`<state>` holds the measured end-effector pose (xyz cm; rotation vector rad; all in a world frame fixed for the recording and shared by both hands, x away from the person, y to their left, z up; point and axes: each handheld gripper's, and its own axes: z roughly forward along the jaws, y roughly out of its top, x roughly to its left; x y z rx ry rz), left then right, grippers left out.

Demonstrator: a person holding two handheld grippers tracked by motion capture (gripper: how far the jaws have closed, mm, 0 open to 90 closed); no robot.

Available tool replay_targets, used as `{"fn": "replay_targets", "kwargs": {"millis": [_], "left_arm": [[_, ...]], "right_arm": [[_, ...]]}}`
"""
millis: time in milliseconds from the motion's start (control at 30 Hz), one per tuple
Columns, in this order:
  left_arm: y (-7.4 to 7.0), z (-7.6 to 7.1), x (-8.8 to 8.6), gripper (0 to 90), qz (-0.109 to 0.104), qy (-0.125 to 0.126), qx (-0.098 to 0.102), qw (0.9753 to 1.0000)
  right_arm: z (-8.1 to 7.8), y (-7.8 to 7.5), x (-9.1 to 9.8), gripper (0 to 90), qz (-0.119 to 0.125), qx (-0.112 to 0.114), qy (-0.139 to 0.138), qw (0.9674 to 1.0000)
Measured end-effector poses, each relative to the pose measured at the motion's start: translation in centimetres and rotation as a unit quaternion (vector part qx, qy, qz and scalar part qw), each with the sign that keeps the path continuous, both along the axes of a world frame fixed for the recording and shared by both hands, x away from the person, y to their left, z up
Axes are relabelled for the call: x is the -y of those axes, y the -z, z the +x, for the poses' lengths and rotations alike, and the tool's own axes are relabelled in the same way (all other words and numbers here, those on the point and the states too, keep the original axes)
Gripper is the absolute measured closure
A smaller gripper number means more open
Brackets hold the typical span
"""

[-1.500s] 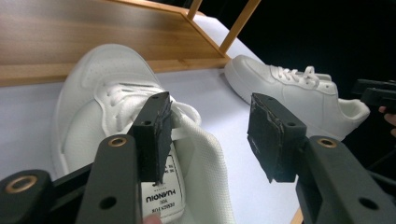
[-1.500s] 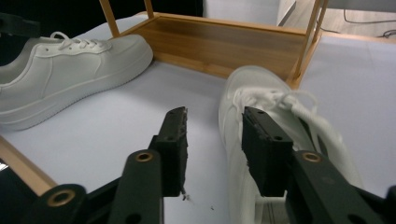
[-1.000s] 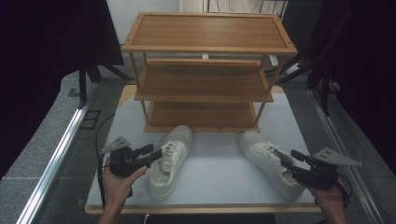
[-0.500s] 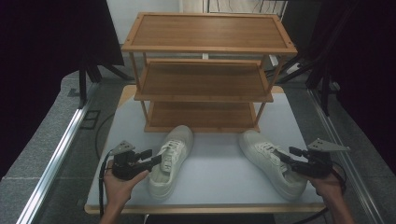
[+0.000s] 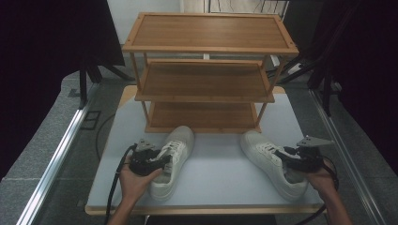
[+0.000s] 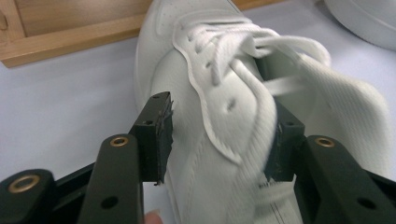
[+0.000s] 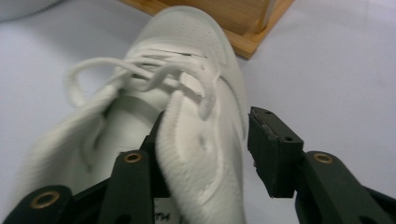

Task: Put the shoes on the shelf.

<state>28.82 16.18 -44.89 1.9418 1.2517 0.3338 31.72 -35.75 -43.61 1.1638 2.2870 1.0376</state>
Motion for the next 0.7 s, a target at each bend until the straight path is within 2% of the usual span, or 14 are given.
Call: {"fn": "replay_targets", "kwargs": {"millis": [167,300,533,700], "left_arm": [[0.16,0.46,0.1,55.0,0.003,-0.02,-0.001,0.9998],[0.35,0.59,0.25,60.6,0.002,-0.025,0.001,0.9997],[0.39,0.34,0.9,77.9,0.039,-0.047,0.023,0.9979],[0.37,0.27,0.7,82.7,0.031,-0.049,0.032,0.9978]], "right_arm": [[0.64,0.66,0.2,56.7,-0.001,-0.002,-0.004,1.0],[0.92,0.85,0.16,63.9,-0.01,-0.005,-0.006,0.9999],[1.04,0.9,0.02,79.0,-0.021,-0.01,0.005,0.9997],[0.94,0.81,-0.12,84.3,-0.027,-0.005,0.008,0.9996]]}}
